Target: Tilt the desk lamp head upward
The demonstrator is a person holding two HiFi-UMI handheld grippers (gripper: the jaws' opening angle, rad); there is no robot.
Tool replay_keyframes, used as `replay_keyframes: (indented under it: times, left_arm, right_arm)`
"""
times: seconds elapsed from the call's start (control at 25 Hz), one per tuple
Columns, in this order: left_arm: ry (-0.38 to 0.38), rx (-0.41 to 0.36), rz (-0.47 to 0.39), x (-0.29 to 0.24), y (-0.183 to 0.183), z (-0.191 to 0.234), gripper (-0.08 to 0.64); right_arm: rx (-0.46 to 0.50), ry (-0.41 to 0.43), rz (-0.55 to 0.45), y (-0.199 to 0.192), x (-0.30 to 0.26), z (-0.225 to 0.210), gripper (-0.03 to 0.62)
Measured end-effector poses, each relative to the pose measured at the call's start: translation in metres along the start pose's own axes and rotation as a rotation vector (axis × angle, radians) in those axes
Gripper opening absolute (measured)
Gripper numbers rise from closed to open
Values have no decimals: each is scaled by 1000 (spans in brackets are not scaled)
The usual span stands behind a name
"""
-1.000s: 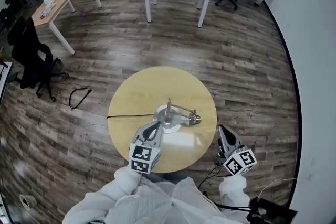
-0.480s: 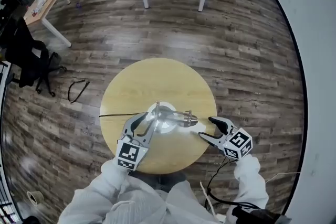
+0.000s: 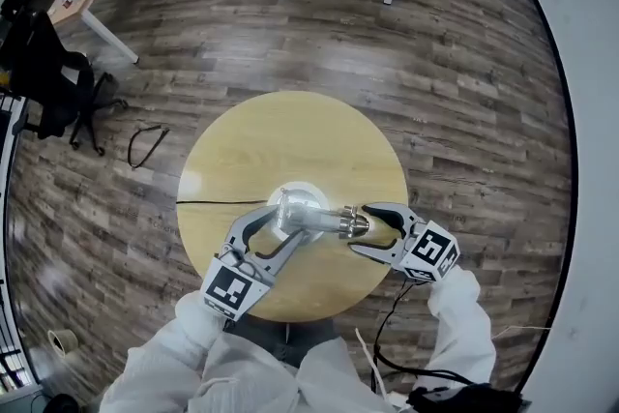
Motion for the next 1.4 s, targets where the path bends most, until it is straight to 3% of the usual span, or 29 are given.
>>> replay_keyframes:
  times: [0.36, 0.44, 0.72, 0.96, 1.4]
  left_arm:
    - [96, -56, -78, -26, 19, 6, 179]
    - [105, -51, -82, -26, 19, 8, 123]
    - [80, -15, -89, -28, 17, 10, 120]
    - [68, -75, -33, -29, 16, 8, 118]
    - [66, -49, 1, -35, 4, 11, 114]
  right_arm:
    - [11, 54, -64, -4, -31, -5, 301]
    - [6, 55, -78, -4, -31, -5, 296]
    - [0, 43, -69, -1, -26, -6, 291]
    - [-7, 23, -39, 1, -22, -2, 290]
    - [15, -54, -30, 26, 21, 7, 288]
Point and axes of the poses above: the fingertips, and each gripper's own axes: x backward along the fingers, z to its left, y out of its top, the point moved 6 cm from there along x, backward along the fingers
